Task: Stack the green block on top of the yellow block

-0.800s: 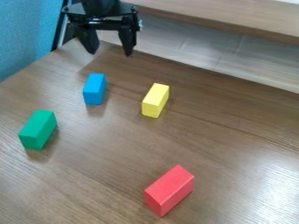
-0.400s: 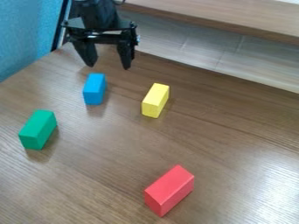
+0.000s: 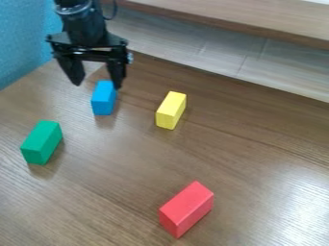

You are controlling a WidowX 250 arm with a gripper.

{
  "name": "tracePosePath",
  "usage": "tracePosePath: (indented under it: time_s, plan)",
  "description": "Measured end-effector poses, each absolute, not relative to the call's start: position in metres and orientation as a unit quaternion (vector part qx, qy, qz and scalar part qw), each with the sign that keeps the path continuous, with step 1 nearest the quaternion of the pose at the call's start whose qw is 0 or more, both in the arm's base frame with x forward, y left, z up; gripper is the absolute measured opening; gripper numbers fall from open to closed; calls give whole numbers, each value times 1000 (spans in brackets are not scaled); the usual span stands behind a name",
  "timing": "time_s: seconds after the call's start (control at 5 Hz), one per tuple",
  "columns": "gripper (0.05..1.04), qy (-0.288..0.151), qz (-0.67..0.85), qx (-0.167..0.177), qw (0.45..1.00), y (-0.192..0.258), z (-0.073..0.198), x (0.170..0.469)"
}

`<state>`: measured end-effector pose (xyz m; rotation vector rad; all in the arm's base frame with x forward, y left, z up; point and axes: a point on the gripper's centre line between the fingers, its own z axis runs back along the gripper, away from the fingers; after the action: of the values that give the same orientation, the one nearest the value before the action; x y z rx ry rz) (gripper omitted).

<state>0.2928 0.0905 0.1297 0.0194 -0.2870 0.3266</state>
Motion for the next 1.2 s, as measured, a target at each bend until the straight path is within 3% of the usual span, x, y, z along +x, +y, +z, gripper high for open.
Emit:
tracePosePath:
  time_s: [0.2, 0.6, 1.2]
  plan:
    - [1000, -124, 186, 25, 974, 114, 120, 271]
    - [1000, -113, 225, 24, 967, 157, 94, 228]
    - [1000, -96, 234, 22, 967, 162, 62, 215]
